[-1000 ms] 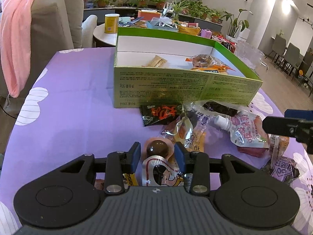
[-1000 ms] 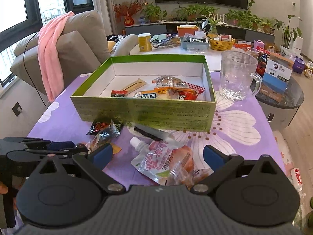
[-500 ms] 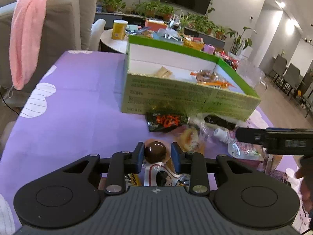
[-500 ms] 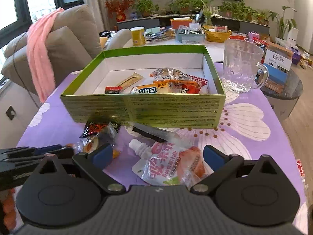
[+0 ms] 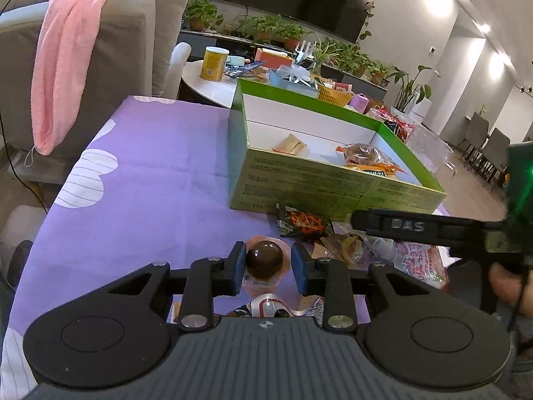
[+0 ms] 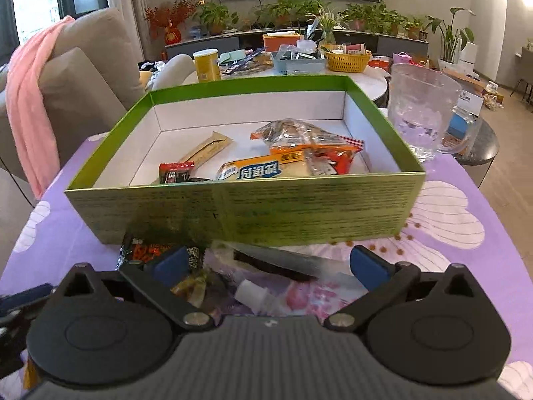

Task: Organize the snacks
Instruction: 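Grasp the black dried snack in clear wrap with the right tool and lift it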

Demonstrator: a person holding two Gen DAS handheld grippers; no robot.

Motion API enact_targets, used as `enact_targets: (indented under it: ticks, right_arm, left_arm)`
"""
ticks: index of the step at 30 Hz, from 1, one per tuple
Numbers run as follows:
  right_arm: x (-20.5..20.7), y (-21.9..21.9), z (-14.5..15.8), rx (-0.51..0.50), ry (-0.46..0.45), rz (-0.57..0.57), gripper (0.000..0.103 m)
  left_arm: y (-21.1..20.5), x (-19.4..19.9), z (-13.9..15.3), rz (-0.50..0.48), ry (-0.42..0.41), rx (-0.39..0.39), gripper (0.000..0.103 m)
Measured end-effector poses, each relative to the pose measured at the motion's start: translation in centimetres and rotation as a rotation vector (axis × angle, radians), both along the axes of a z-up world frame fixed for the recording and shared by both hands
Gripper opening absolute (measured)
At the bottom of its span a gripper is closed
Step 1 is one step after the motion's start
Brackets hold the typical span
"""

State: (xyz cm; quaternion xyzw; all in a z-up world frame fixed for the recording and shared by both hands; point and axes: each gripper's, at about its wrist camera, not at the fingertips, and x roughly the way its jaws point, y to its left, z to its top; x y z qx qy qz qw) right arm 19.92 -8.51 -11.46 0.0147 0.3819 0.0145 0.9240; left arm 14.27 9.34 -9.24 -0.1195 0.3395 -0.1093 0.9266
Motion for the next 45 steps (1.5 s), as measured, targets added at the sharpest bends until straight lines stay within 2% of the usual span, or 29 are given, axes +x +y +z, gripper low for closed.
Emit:
enact_targets:
  ticks: [8, 18, 26, 38, 41, 45]
  right_arm:
    - [0.6, 0.6, -1.9, -0.083, -0.032, -0.015, 0.061]
    - [-0.6, -1.8, -0.3, 0.036, -0.066, -0.025, 0.061]
    - [-2.7, -2.4, 1.9, 0.095, -0.101, 0.013, 0.061]
    - [-4.3, -3.6, 5.7, 0.133, -0.251, 0.057, 0.061]
    - [-3.9, -3.9, 5.7, 0.119, -0.235, 0.056, 0.061]
    - [-3.8, -3.6, 4.0, 0.124, -0.168, 0.064, 0.061]
  left_arm:
    - [1.1, 0.3, -0.2, 0.007, -0.005, -0.021, 0.027]
    - [1.0, -0.3, 0.5, 0.0, -0.03, -0.031, 0.027]
    - [0.4, -1.5, 2.0, -0.003, -0.066, -0.02, 0.027]
    - [-1.1, -1.9, 3.6, -0.026, -0.103, 0.0, 0.027]
    - [-1.4, -1.7, 3.9, -0.03, -0.111, 0.004, 0.027]
    - [-1.2, -1.4, 3.4, -0.021, -0.097, 0.003, 0.027]
